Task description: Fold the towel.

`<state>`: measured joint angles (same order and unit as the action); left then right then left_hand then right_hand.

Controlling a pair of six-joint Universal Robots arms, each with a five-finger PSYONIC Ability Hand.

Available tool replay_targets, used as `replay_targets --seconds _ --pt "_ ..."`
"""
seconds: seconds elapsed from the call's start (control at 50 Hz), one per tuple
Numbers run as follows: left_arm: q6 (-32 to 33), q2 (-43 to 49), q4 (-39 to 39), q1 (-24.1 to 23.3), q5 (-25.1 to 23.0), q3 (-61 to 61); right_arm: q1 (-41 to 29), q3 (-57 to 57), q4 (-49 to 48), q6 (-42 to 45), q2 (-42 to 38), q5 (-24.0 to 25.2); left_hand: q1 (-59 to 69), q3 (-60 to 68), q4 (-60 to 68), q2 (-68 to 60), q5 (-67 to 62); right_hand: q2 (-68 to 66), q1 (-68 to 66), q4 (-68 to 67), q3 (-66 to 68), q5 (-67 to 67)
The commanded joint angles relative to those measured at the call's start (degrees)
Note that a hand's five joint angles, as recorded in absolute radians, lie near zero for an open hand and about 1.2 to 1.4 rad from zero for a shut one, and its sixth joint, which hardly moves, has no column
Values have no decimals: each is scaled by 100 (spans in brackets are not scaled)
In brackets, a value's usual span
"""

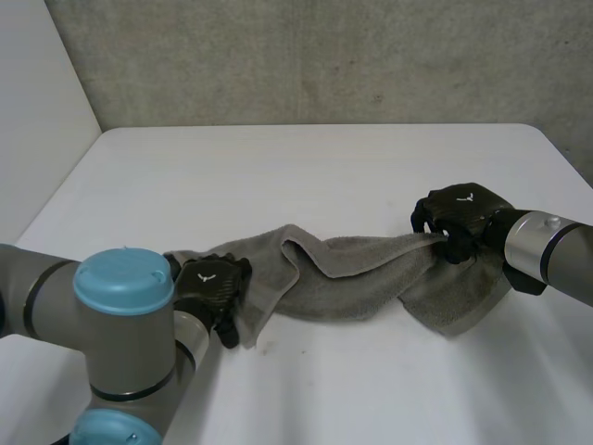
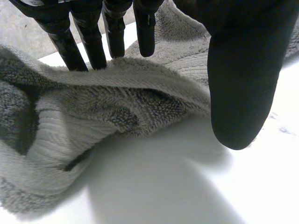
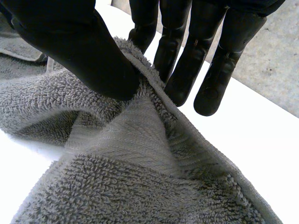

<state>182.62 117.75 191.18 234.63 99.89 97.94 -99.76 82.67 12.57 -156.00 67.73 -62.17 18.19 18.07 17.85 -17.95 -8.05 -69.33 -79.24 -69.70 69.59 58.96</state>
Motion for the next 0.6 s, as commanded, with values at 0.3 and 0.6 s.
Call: replay_targets --seconds 0.3,0.6 --pt "28 84 640 65 74 -302 26 -67 -62 17 -58 -49 6181 6193 6215 -6205 -6195 -1067 -76 -1030 1041 1104" --pt "-131 -2406 526 671 -101 -178 264 -673 797 868 601 -147 6181 6193 6215 -6205 -6195 -1067 -76 -1030 1041 1104"
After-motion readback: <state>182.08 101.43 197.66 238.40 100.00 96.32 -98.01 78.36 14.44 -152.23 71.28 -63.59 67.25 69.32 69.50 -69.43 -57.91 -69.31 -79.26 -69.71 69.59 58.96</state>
